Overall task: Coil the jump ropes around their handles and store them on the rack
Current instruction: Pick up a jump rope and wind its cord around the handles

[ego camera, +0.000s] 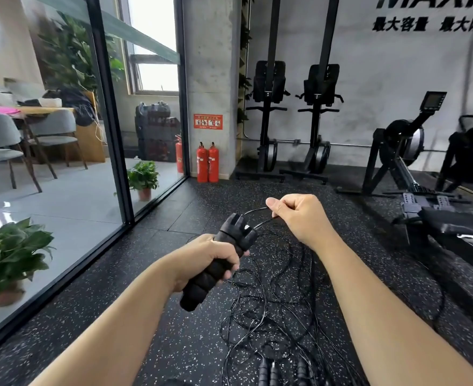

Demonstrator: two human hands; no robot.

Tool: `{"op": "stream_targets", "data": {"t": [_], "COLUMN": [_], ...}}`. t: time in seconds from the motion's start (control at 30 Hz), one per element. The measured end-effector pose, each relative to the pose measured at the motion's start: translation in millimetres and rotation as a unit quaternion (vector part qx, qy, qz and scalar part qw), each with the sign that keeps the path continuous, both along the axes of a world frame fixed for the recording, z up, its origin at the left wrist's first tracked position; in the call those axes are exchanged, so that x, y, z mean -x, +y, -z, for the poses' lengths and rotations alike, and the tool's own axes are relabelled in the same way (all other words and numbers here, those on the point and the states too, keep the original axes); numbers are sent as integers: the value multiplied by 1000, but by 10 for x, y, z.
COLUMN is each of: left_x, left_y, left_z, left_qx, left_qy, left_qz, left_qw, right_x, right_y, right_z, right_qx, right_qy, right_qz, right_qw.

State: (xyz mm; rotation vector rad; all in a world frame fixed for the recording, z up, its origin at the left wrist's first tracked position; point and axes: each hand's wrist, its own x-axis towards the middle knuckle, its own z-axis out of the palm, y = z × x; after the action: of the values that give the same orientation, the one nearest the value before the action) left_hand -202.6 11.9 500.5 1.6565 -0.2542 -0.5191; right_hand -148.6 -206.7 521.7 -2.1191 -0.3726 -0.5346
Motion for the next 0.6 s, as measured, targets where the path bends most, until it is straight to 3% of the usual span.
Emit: {"op": "stream_targets", "data": {"t": [0.27,0.43,0.6], "left_x": [-30,-39,-52], "left_y": [42,99,171], "left_z": [-37,-12,-82], "left_qx": [81,99,19], "left_qy": [175,185,180], "left_qz": [115,173,204], "left_qw": [975,962,962], "right_x": [12,48,34], "right_y": [25,-4,-40], "right_z": [-47,-106,-130], "right_qx": [-61,-42,-7], "right_qy": [-26,-26,-31], "right_qz": [-10,-29,-35], "right_qw": [998,998,999]}}
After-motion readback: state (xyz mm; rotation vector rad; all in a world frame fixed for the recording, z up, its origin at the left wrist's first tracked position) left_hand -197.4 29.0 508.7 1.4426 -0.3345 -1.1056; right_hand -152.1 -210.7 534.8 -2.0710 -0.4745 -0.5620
